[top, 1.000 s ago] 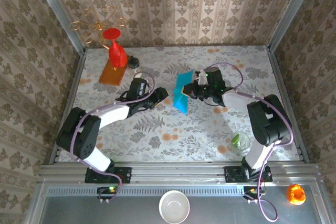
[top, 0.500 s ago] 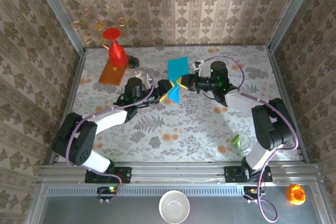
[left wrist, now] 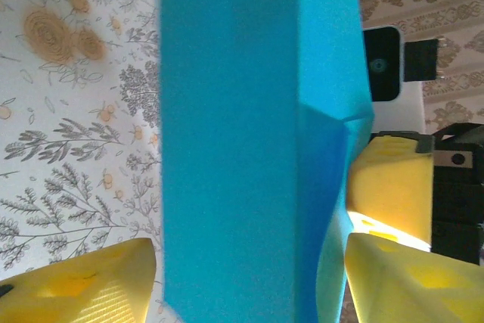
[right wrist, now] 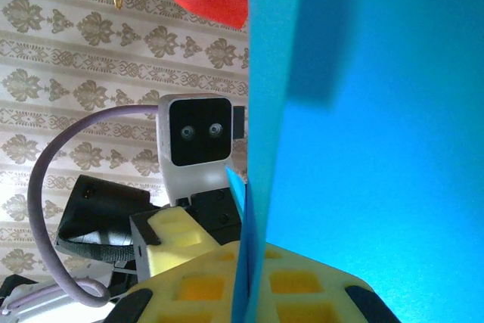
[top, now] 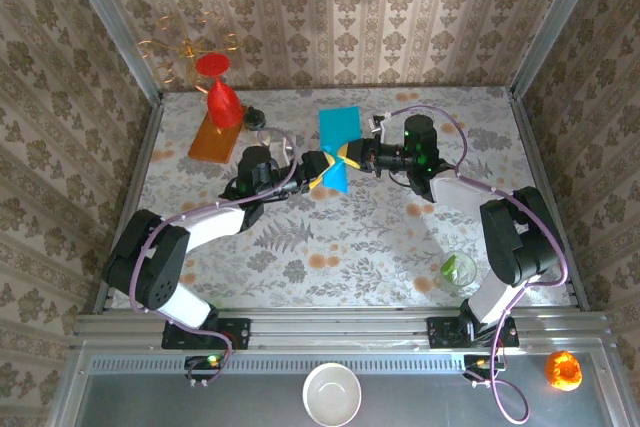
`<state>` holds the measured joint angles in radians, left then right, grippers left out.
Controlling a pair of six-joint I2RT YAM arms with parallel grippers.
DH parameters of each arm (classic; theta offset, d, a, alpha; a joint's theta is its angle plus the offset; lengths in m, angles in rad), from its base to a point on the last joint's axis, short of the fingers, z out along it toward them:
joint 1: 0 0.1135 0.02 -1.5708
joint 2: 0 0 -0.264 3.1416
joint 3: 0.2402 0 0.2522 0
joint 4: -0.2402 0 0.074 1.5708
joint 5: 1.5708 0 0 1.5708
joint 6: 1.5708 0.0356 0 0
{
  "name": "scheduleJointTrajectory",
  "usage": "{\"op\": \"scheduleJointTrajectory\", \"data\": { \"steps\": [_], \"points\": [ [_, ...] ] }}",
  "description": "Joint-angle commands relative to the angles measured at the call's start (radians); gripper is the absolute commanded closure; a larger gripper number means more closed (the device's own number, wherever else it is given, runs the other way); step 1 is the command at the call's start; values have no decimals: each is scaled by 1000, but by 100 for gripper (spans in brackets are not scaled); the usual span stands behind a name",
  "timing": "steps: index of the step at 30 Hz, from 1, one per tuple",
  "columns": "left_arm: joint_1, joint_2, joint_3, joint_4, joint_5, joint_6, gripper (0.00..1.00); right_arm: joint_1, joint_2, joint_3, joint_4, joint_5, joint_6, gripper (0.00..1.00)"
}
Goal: Fold a paper plane with a square sheet of paper (pick it up from the middle)
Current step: Turn over the paper at the center of the table.
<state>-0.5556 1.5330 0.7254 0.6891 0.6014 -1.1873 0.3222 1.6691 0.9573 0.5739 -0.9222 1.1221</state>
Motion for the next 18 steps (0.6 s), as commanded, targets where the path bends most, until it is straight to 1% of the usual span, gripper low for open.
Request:
{"op": "scheduleJointTrajectory", "data": {
  "steps": [1,4,8,10,11,16,18],
  "points": [
    [2,15,26,66,30,-9,35,-7,19,9,20,-34,12,90],
    [1,24,25,94,35,-21,41,-9,22,7,20,-34,12,90],
    [2,38,22,138,35,-41,53,-14,26,0,20,-35,13,89],
    [2,47,23,158,35,-49,58,-16,25,-4,19,-34,13,88],
    [2,50,23,170,63,-54,61,-18,25,-5,17,-33,12,87],
    [2,62,25,193,69,-61,70,-33,22,-14,5,-31,6,84],
    [2,64,25,191,69,-55,75,-39,18,-17,-9,-28,-2,81]
  ]
}}
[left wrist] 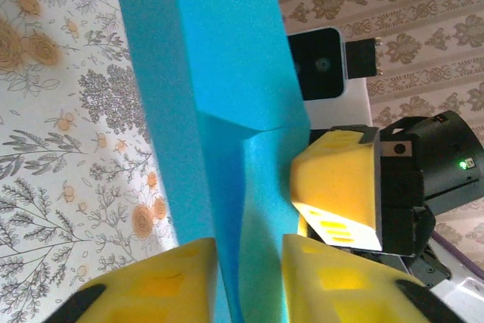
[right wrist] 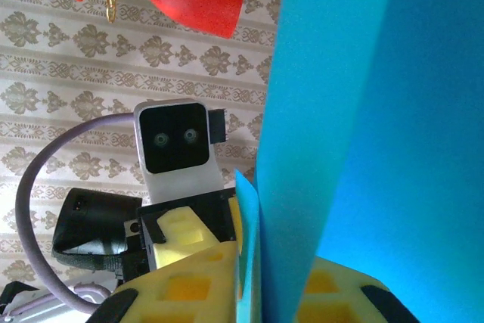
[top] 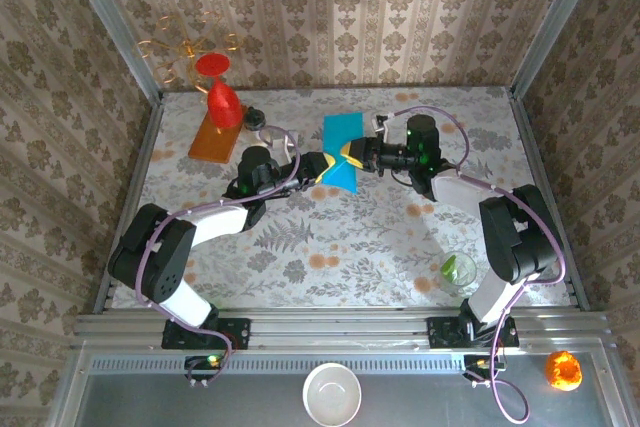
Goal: Fold a paper plane with a square sheet of paper (pick it up from the middle)
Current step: Turn over the paper at the center of the table.
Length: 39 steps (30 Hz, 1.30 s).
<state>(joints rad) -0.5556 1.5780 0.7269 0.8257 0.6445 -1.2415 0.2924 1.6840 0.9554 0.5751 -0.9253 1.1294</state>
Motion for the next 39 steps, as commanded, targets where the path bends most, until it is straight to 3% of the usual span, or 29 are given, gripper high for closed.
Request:
{"op": "scheduleJointTrajectory", "data": {
  "steps": [1,8,13,16,19,22,32,35,39],
  "points": [
    [2,20,23,53,27,2,78,-13,1,-17,-16,-24,-12,80],
    [2,12,23,-20,6,58,90,-70,-52,-31,-214,47,-124,65],
    [-20,-54,75,-326,-86,235,92,-145,-115,-43,-400,149,-225,58],
    [-64,-97,193,-690,-214,428,92,-174,-156,-33,-513,219,-297,57],
    [-133,-87,369,-1103,-480,621,92,-186,-194,-22,-606,299,-361,57],
    [-185,-34,503,-1337,-667,698,92,-191,-224,-23,-645,350,-391,56],
    [-316,185,761,-1736,-1188,733,93,-200,-242,-45,-686,417,-416,56],
    [-343,272,827,-1818,-1270,725,93,-205,-241,-57,-681,418,-412,56],
    [-367,364,878,-1794,-1237,732,92,-213,-245,-89,-658,430,-401,56]
  ]
}}
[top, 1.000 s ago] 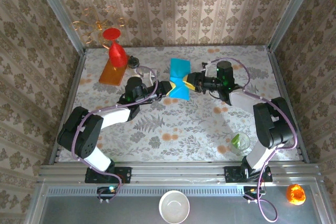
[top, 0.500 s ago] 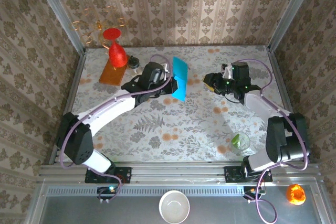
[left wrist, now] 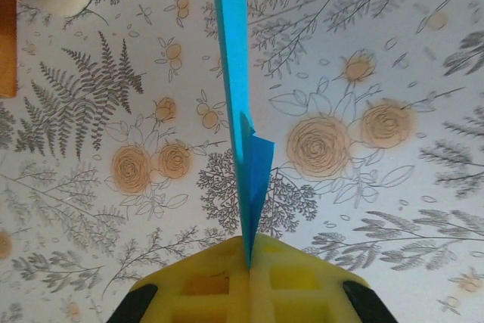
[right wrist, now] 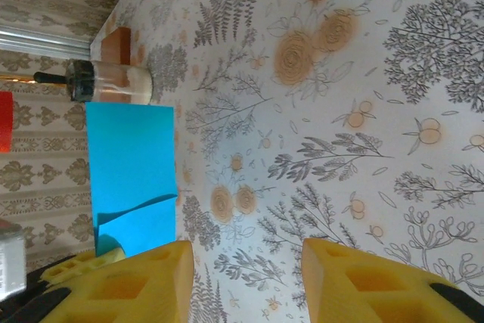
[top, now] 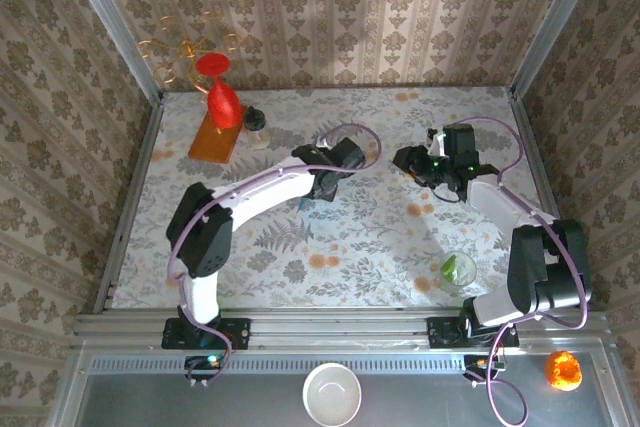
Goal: Fold a paper plane with a square sheet of paper (pick it up from the middle)
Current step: Turn over the paper at the center of the table, then move the paper to the center of the table.
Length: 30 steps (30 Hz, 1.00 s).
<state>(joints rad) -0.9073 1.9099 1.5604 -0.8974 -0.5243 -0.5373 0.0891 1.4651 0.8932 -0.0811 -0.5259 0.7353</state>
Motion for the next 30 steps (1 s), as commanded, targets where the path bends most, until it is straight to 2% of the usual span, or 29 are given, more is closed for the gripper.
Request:
{"op": "scheduleJointTrajectory", "data": {
  "steps": [1,6,7,16,19,24,28,30],
  "points": [
    [-16,53,51,-40,-26,28,91,-12,-26,-37,8,33,-1,56],
    [-12,114,35,111,189,-24,82,-23,-36,-62,13,56,6,57],
    [-7,115,26,133,224,-35,78,-25,-39,-64,9,62,3,57],
    [119,-100,-226,483,607,-105,46,-14,-45,-45,-26,87,-32,56],
    [161,-170,-312,544,644,-144,42,38,-26,-11,-58,114,-53,57],
    [239,-296,-511,637,624,-252,34,223,59,67,-114,202,-82,57],
    [306,-417,-708,772,639,-332,18,371,186,142,-119,219,-55,59],
    [330,-470,-778,804,635,-351,12,428,249,183,-120,224,-43,60]
  ]
}}
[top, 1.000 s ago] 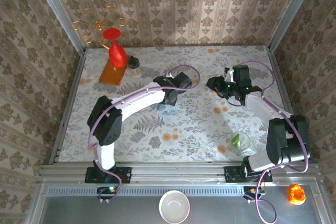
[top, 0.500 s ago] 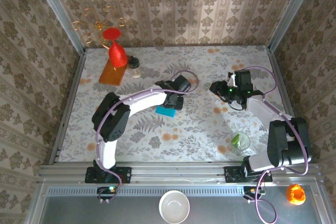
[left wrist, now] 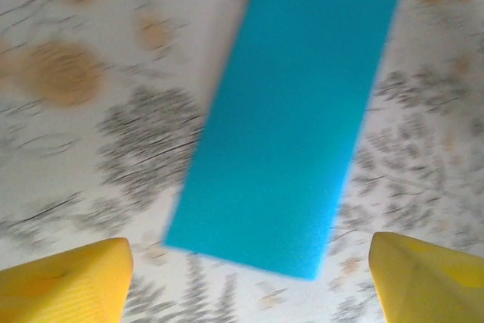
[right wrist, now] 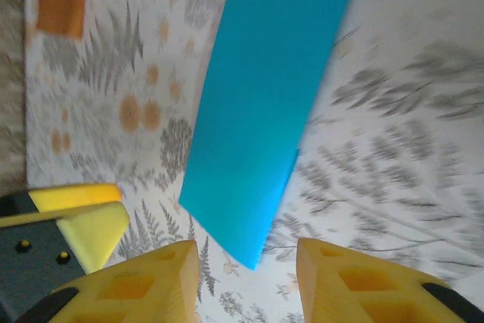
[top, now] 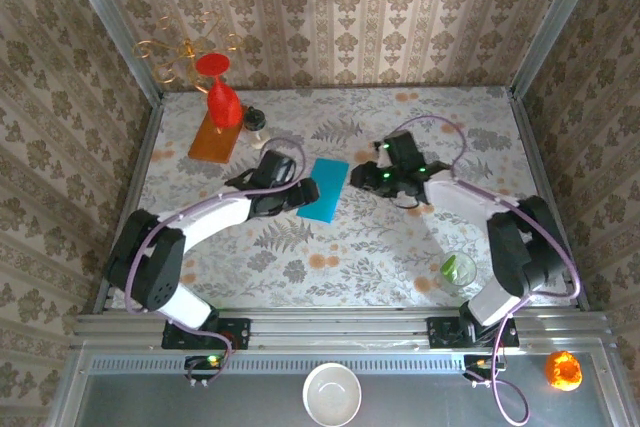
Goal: Fold a paper plane with a square sheet of paper (pick it up from the middle)
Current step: Move the paper to the center of the table.
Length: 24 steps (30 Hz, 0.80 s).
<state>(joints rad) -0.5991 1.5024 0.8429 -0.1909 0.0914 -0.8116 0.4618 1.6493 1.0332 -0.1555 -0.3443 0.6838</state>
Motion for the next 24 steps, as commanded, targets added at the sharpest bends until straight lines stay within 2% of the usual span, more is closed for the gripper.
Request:
{"op": "scheduleJointTrajectory", "data": {
  "steps": [1,6,14,20,24],
  "points": [
    [36,-85,-87,103,19,-82,10,82,96,66,-46,41,11,61],
    [81,-158,-160,104,22,-86,0,164,228,171,-98,48,2,65],
    [108,-161,-158,70,24,-99,0,188,343,253,-207,69,-73,66],
    [109,-114,-123,65,71,-92,0,173,343,228,-309,75,-215,67],
    [101,-90,-100,66,107,-66,0,130,300,129,-334,67,-302,67]
  ]
}}
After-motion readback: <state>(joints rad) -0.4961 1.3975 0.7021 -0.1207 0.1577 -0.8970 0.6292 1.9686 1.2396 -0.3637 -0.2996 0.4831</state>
